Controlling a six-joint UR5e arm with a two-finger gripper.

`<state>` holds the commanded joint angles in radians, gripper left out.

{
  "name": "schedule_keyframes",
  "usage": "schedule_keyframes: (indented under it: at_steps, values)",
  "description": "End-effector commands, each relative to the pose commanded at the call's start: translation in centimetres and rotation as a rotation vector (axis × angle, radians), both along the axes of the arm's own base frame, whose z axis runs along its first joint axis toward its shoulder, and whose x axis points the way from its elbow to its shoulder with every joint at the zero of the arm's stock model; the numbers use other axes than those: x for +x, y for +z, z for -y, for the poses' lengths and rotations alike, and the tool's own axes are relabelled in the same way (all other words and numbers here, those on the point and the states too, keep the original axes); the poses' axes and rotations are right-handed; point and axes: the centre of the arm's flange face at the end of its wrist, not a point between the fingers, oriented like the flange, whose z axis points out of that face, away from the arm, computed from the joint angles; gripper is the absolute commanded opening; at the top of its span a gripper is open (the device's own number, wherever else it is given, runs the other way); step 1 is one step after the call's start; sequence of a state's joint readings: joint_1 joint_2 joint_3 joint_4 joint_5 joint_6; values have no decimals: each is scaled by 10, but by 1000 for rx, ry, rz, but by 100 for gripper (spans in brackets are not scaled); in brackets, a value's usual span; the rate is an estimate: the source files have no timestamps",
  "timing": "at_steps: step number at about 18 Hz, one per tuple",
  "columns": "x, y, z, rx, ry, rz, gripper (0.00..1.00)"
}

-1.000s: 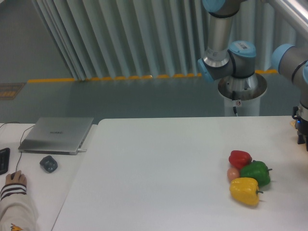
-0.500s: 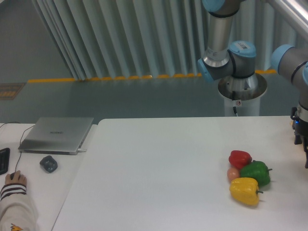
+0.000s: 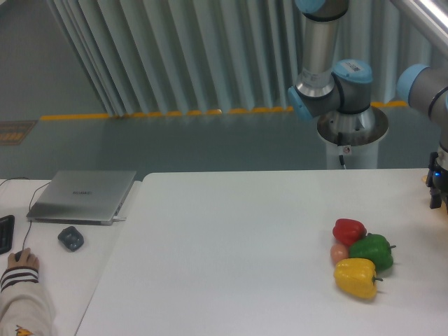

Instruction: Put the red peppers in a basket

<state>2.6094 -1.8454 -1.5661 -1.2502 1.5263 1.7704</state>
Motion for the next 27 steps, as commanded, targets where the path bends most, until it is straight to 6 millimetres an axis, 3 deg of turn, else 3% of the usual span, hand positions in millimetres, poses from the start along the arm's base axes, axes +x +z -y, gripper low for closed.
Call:
schedule_keyframes:
  at_steps: [3,4,6,14,22,27]
  values:
    - [19,-6,-5,-8,20,14,43]
    - [22,-10,-3,-17,23,23,21]
    - [31,-17,-3,-27,11,38,5]
    - [102,-40,-25,-128,-40,64,2]
    - [107,-57,-22,-189,-30,69,3]
    - [115,-66,-41,-196,-3,72,3]
